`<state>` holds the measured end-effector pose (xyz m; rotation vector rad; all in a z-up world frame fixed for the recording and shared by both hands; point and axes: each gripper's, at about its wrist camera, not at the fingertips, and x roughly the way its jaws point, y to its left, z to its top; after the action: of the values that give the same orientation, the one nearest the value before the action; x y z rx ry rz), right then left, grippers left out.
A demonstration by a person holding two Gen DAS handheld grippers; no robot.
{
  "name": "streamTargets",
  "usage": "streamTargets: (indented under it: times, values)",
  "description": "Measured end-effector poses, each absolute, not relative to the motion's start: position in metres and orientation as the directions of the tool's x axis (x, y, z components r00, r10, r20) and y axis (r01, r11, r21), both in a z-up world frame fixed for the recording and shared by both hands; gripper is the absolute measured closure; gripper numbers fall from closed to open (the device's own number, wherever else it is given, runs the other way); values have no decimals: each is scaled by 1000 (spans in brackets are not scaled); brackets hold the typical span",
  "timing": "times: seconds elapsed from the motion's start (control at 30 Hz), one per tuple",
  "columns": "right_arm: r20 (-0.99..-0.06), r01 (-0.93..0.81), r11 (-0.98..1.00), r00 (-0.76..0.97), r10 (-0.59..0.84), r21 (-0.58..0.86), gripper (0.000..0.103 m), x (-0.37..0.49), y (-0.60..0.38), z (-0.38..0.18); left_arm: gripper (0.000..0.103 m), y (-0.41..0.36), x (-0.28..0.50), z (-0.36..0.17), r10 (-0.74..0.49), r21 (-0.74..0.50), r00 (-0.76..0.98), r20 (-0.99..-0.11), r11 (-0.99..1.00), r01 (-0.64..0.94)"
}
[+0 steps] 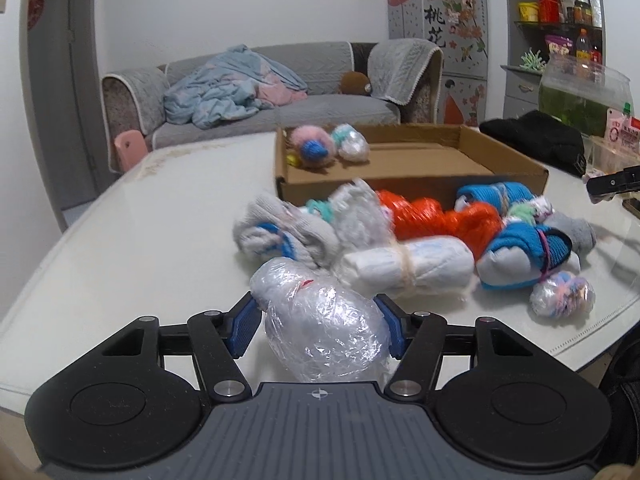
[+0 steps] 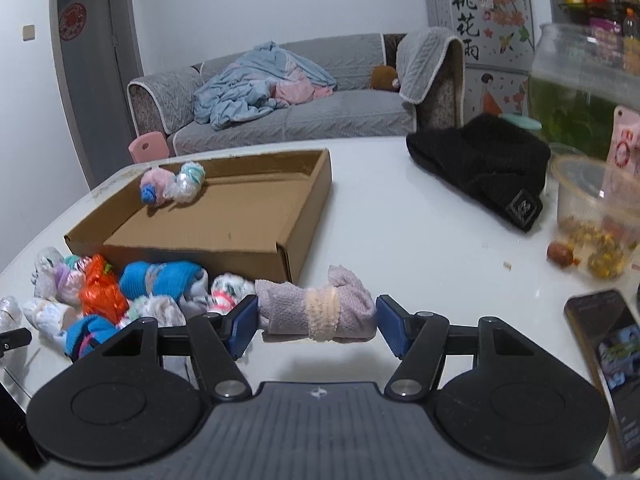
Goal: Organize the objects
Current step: 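Grasp plastic-wrapped bottle with left gripper while right grasps lilac rolled sock, then carry both items over the tray and lower them inside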
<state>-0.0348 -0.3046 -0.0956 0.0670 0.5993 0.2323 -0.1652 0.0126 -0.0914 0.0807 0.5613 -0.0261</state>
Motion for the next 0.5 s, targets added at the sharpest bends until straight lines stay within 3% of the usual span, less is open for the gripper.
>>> streamTargets:
  times: [0.5]
  values:
    - [-427,-315,947,850,309,58,43,-10,-283,-26,36,38,-117,3,-25,127,910,-413,988,85]
